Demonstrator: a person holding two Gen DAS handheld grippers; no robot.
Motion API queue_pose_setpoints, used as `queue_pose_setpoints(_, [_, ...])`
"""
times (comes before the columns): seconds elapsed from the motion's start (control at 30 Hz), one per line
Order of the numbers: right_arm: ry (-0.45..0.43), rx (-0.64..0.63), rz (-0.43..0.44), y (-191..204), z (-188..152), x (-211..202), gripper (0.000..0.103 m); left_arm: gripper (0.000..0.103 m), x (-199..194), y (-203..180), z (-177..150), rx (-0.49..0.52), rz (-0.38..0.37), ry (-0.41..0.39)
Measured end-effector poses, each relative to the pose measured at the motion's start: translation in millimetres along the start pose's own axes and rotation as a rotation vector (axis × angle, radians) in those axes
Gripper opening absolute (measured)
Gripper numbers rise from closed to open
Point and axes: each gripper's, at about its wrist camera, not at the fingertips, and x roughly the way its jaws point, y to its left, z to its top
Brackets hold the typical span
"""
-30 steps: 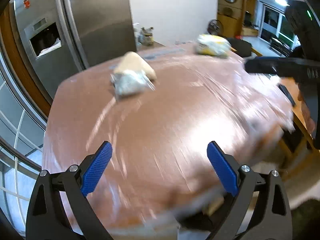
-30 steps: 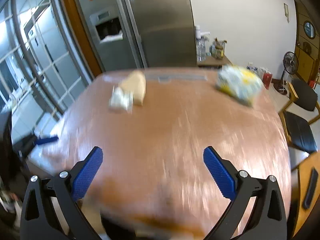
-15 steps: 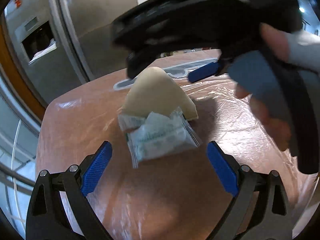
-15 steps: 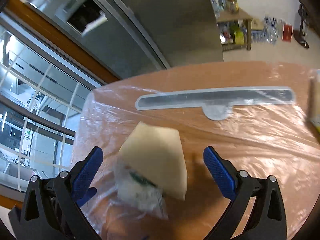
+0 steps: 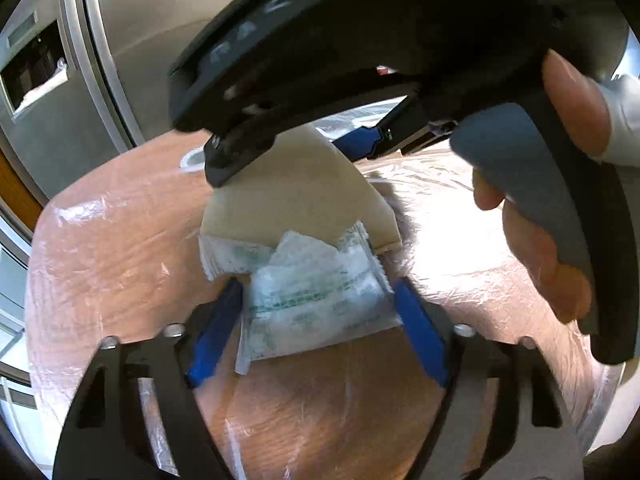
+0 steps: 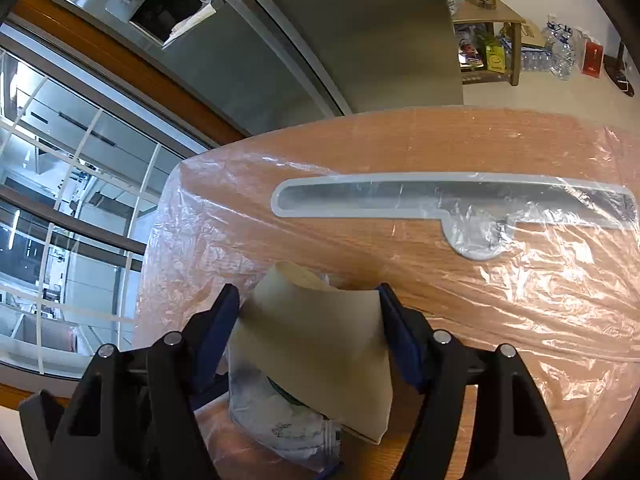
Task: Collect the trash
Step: 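Grasp the white plastic wrapper with the left tool while the right tool grasps the brown paper cone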
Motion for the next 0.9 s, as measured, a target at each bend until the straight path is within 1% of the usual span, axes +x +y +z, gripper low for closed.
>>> queue_pose_setpoints(0.13, [-0.032, 0.011, 0.039, -6, 1, -10, 0.058, 0.071, -3, -1, -3, 0.012, -0.005, -0.005])
queue_pose_setpoints(0.2, [-0.041, 0.010, 0.057, -8, 2, -10, 0.057, 0.067, -5, -2, -3, 0.006, -0.014, -0.009])
queue_pose_setpoints(0.3, [-0.055, 0.003, 0.062, -9, -1, -16, 0.056, 0.065, -9, 2, -2, -0.012, -0.031, -0.014])
queue_pose_setpoints(0.37, [-0.057, 0.007, 0.066, -12, -2, -16, 0.056, 0.064, -8, 14, 0, -0.026, -0.042, -0.014])
queue_pose_setpoints(0.47, [-0.056, 0.019, 0.083, -16, -4, -14, 0.056, 0.064, -12, 17, -3, -0.036, -0.046, -0.018])
queue_pose_setpoints(0.57, [-0.075, 0.017, 0.095, -17, -8, -20, 0.056, 0.063, -16, 18, -6, -0.052, -0.053, -0.025])
queue_pose_setpoints(0.73, [-0.124, 0.031, 0.124, -25, -16, -39, 0.056, 0.062, -23, 24, -15, -0.080, -0.059, -0.034])
queue_pose_setpoints(0.9, [-0.167, 0.022, 0.116, -33, -28, -61, 0.056, 0.061, -33, 27, -20, -0.083, -0.060, -0.044])
